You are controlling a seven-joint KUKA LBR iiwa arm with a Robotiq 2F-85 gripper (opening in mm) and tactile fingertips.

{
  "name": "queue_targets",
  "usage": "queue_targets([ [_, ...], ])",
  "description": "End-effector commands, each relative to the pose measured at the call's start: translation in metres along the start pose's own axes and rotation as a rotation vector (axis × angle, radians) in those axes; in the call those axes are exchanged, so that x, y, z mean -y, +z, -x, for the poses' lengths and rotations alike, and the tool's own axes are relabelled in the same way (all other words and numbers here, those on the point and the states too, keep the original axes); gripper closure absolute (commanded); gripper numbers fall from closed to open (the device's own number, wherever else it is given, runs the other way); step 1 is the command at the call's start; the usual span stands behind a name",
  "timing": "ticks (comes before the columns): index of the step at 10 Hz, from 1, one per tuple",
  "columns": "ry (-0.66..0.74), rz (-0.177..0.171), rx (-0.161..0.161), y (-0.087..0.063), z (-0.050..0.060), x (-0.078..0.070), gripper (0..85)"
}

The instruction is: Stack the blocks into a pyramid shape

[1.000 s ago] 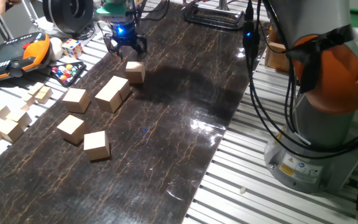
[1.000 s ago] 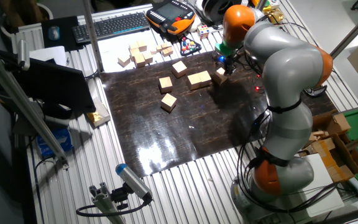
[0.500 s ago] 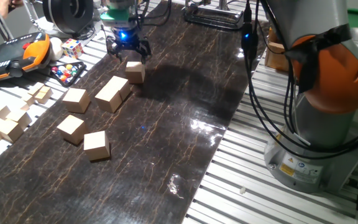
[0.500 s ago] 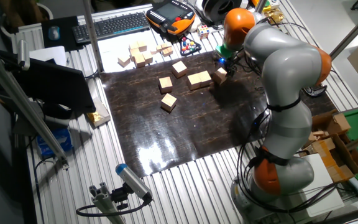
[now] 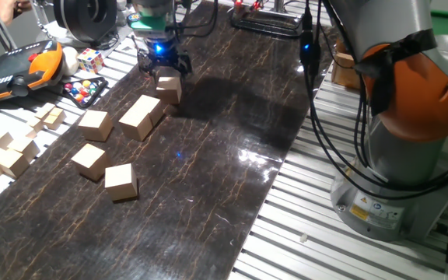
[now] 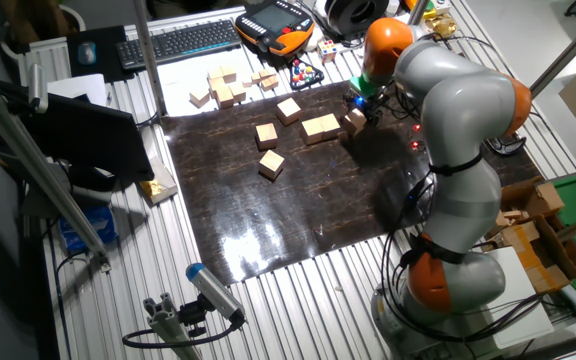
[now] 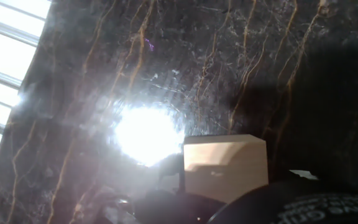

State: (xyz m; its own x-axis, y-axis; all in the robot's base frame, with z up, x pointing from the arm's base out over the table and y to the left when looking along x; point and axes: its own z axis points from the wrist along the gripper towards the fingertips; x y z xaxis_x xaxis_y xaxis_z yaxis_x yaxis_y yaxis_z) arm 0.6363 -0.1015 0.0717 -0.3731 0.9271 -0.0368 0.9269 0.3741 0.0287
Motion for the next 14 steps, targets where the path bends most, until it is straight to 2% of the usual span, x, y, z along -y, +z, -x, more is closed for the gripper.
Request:
queue_targets([
  [1,0.000,0.003,-0.004,0.002,0.001,0.000,0.0],
  [9,0.004,0.010,-0.005,0.012,0.001,-0.004,0.0],
  [14,0.008,0.003,0.001,0.017,0.001,-0.006,0.0],
])
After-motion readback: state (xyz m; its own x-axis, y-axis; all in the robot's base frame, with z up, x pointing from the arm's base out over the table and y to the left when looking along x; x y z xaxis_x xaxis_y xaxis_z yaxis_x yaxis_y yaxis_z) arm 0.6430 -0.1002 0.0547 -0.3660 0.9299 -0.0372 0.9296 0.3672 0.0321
